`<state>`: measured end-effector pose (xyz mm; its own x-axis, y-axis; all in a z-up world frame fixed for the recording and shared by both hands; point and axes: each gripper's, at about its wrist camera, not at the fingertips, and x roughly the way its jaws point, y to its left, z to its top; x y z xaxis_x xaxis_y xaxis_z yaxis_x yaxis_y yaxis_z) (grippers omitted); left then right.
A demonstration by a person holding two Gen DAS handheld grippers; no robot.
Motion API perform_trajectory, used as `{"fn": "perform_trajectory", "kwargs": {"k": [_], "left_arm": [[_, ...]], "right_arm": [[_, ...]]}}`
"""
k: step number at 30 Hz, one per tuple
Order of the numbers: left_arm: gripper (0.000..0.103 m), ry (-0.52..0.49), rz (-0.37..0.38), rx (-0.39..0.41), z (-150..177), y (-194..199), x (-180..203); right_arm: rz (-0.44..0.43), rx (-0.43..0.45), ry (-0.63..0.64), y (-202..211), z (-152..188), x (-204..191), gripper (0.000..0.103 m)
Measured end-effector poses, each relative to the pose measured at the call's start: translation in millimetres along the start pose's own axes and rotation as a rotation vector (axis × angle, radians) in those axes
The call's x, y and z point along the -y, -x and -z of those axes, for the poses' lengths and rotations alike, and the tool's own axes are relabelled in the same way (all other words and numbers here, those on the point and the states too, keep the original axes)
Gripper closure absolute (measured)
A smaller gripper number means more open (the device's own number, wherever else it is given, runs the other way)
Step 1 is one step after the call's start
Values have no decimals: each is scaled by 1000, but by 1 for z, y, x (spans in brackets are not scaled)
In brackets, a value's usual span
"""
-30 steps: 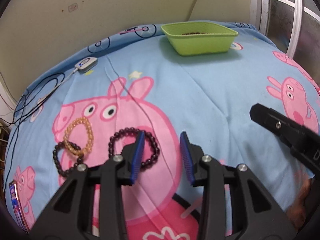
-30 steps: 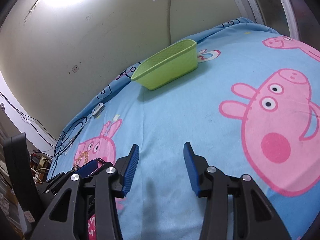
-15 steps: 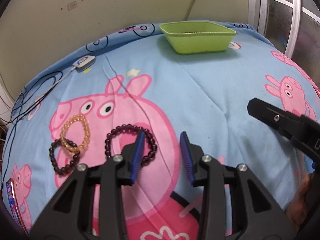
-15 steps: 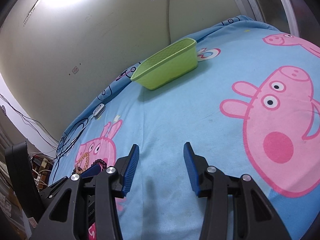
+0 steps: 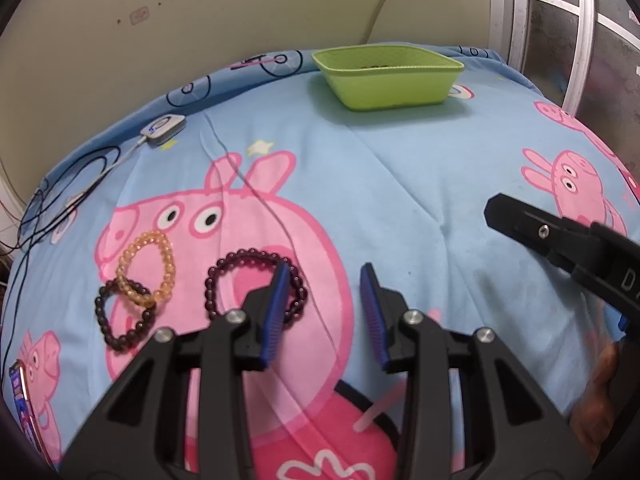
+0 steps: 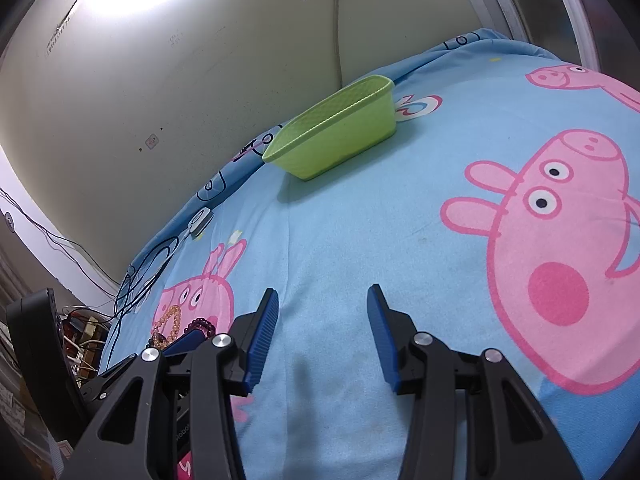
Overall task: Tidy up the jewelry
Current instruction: 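Move both open grippers back over the remaining bead bracelets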
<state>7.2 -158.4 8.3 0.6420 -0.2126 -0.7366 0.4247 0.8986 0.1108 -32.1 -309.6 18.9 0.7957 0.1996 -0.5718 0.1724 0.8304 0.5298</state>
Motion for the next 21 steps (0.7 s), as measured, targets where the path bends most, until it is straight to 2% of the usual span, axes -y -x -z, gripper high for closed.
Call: {"fn": "perform_trajectory", "kwargs": {"k": [11, 14, 16, 19, 21], "left_arm": [[65, -19, 10, 5, 0, 3, 7], [65, -46, 34, 13, 0, 6, 11], [64, -58, 77, 10, 2, 11, 9], [64, -33, 120, 13, 9, 25, -11], [64, 21, 124, 23, 12, 34, -44]], "right_arm": [[-4, 0, 1, 0, -1, 0, 78], [-9, 2, -2, 0, 0, 0, 78], [-9, -4, -10, -1, -1, 1, 78], [4, -22, 8, -2, -1, -3, 78], [-6, -53, 51, -6, -1, -11, 78]]}}
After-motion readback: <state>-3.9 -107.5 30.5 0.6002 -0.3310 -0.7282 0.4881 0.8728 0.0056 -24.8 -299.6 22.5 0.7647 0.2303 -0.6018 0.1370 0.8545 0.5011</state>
